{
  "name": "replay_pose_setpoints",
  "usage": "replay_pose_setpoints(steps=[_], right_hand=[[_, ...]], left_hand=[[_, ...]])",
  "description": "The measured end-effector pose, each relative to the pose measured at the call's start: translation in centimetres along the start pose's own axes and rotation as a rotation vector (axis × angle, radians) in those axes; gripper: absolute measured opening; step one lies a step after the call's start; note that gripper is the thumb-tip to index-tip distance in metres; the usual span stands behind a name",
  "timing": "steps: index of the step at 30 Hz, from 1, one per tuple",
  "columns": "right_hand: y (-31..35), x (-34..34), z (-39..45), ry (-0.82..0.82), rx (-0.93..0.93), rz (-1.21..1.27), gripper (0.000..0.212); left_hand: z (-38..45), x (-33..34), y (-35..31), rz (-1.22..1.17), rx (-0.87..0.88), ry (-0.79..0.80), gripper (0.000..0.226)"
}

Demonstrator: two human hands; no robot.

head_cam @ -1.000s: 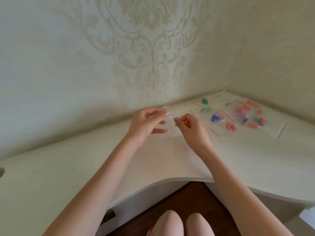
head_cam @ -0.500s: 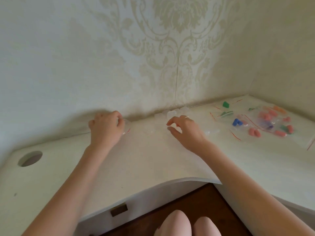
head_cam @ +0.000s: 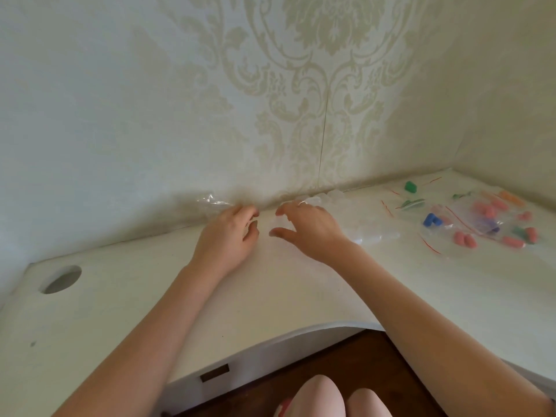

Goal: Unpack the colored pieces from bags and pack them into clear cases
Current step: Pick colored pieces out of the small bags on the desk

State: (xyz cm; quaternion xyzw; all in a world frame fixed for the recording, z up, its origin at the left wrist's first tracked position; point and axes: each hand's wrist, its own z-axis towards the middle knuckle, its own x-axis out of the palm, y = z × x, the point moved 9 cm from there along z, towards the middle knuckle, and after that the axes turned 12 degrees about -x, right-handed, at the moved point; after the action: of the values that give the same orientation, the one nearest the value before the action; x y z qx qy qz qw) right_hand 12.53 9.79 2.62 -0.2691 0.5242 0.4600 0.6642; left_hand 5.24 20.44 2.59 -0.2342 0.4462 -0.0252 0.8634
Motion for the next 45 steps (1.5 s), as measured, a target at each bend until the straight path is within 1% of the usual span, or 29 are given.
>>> replay_pose_setpoints(steps=[2, 4, 5, 6, 7, 8, 9, 11, 12, 13, 14, 16, 19, 21, 24, 26, 28, 30, 34, 35, 38, 41, 45], right_hand=[[-0.9, -0.8, -1.1, -0.070, 0.025, 0.100, 0.050], [-1.1, -0.9, -2.0, -0.100, 0.012, 0.182, 0.048], [-1.1, -0.9, -2.2, -0.123, 0.003, 0.225, 0.047], [-1.2, -0.9, -2.4, -0.159, 0.004, 0.271, 0.046], [-1.4, -1.0, -2.5, -0.208, 0.014, 0.326, 0.046], [-1.6, -1.2, -2.6, -0.265, 0.027, 0.388, 0.045], [-1.7, -1.6, -2.7, -0.321, 0.031, 0.444, 0.043], [-1.7, -2.2, -3.0, -0.406, 0.013, 0.521, 0.039], [-1.7, -2.4, -3.2, -0.438, -0.002, 0.548, 0.037], [-1.8, -2.6, -3.4, -0.467, -0.014, 0.564, 0.037], [-1.9, -2.7, -3.6, -0.495, -0.025, 0.570, 0.037], [-2.2, -2.7, -4.0, -0.531, -0.019, 0.577, 0.034], [-3.0, -2.1, -3.9, -0.530, 0.076, 0.695, 0.032], [-3.6, -1.9, -3.8, -0.539, 0.132, 0.711, 0.028], [-3.6, -2.1, -4.2, -0.554, 0.145, 0.585, 0.016], [-3.2, -2.1, -4.5, -0.552, 0.125, 0.484, 0.017], [-2.6, -2.2, -4.8, -0.547, 0.085, 0.395, 0.022], [-1.9, -2.3, -4.7, -0.534, 0.042, 0.325, 0.025], [-1.9, -2.3, -4.8, -0.542, 0.041, 0.289, 0.031], [-1.9, -2.4, -4.7, -0.543, 0.045, 0.267, 0.032], [-1.7, -2.2, -4.7, -0.523, 0.026, 0.233, 0.035], [-1.7, -2.4, -4.8, -0.537, 0.015, 0.236, 0.026], [-0.6, -3.2, -5.1, -0.613, 0.030, 0.126, 0.028]], left_hand=[[0.3, 0.4, 1.5, 0.126, -0.110, 0.017, 0.022], [0.5, -0.3, 2.0, 0.151, -0.136, -0.044, 0.021], [0.5, -0.7, 1.9, 0.102, -0.124, -0.080, 0.018], [0.3, -1.3, 1.4, -0.003, -0.115, -0.119, 0.013], [0.3, -1.5, 1.2, -0.177, -0.152, -0.125, 0.010], [0.5, -0.8, 1.2, -0.410, -0.264, -0.043, 0.012], [0.5, 0.9, 0.8, -0.690, -0.428, 0.126, 0.018], [-0.6, 4.9, -1.5, -1.207, -0.736, 0.535, 0.028], [-1.0, 5.9, -2.8, -1.378, -0.807, 0.675, 0.028], [-1.2, 6.4, -3.6, -1.475, -0.811, 0.756, 0.026], [-1.1, 6.4, -4.2, -1.526, -0.782, 0.792, 0.024], [-1.1, 6.6, -4.0, -1.543, -0.741, 0.779, 0.024], [-0.9, 6.8, -3.0, -1.493, -0.721, 0.686, 0.028], [-0.7, 6.7, -3.0, -1.495, -0.689, 0.673, 0.033], [-1.0, 6.5, -4.0, -1.540, -0.653, 0.745, 0.032], [-1.4, 6.7, -4.5, -1.603, -0.698, 0.785, 0.029], [-1.6, 7.0, -4.2, -1.591, -0.741, 0.732, 0.030], [-1.7, 7.2, -3.6, -1.580, -0.776, 0.663, 0.023], [-1.6, 7.3, -2.8, -1.623, -0.836, 0.612, 0.012], [-1.6, 7.3, -2.7, -1.632, -0.842, 0.606, 0.013], [-1.3, 7.5, -2.3, -1.599, -0.830, 0.589, 0.027], [-1.3, 7.6, -2.1, -1.556, -0.828, 0.588, 0.036], [-1.3, 7.5, -2.3, -1.536, -0.829, 0.595, 0.030]])
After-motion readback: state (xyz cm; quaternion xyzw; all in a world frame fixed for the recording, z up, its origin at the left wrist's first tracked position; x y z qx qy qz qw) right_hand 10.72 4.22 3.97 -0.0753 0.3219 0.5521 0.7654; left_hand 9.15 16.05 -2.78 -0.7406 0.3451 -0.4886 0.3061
